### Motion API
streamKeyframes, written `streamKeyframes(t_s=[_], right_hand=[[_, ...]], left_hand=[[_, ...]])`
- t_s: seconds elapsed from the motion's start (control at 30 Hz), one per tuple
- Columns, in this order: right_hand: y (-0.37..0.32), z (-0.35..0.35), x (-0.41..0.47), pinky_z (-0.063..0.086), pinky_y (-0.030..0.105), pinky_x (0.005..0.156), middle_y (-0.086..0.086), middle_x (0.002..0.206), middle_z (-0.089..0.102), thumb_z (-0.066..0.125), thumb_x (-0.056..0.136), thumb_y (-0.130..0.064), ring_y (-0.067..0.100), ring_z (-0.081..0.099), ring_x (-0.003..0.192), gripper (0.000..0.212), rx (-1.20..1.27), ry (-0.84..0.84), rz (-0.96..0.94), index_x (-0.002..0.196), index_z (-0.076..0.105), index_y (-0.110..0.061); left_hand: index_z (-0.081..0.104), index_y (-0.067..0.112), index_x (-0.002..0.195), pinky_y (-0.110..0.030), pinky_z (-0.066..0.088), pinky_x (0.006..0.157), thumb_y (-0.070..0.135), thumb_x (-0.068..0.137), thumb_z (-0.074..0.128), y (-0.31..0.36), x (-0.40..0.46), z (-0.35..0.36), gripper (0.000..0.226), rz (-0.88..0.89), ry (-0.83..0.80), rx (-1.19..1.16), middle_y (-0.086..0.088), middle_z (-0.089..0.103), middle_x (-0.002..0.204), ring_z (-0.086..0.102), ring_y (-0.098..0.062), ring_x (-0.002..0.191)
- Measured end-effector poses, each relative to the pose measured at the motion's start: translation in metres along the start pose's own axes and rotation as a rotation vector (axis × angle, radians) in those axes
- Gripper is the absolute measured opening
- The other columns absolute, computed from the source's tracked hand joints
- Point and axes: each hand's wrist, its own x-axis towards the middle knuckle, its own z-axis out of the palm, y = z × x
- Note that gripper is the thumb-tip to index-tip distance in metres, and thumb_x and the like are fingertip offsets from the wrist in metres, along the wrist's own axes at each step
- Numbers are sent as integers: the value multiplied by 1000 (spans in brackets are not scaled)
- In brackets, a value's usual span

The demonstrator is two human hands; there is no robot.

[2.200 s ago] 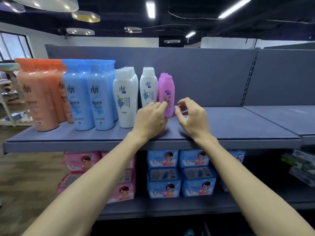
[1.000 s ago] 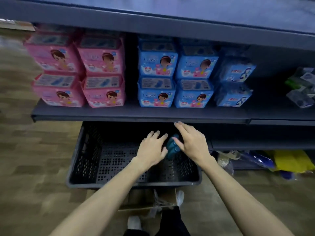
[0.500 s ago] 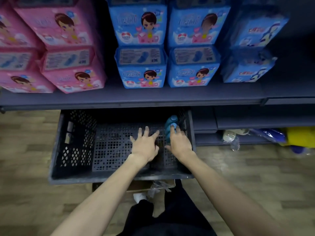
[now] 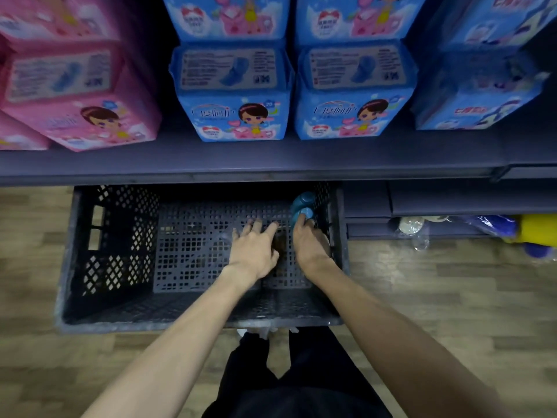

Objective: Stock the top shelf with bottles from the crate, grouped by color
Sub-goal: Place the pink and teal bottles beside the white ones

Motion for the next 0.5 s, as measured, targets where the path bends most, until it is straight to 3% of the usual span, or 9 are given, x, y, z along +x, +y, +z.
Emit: streamKeyframes(t_s=[0.13,0.23,0.37,0.5], right_hand=[[1,0,5,51,44,86,23,129,58,37,99,3,37,60,113,39,163,-135,5,138,42,4],[1,-4,7,48,43,92,23,130,58,31,101,2,38,54,121,37,348,-235,143,129,55,3],[0,1,11,44,32,87,18,126,62,33,103,-8,34,57,116,36,485,-238,235,119,64,1],[0,16,9,33,27,68,17,116,65,35,102,-21,29,57,93,35,532,-201,207,101,66,-6]], left_hand=[[24,24,148,-52,27,113,37,93,53,3,8,6,63,-10,-9,16,-14,39,144,32,-35,137],[28,22,144,-50,30,111,36,92,54,7,12,11,59,-3,-15,23,-14,44,139,37,-35,132],[32,21,141,-49,32,110,36,92,54,7,15,18,56,-7,-15,29,-13,48,135,41,-35,128],[32,20,139,-47,33,109,38,93,54,6,15,27,54,-20,-56,56,-14,48,136,42,-36,129]])
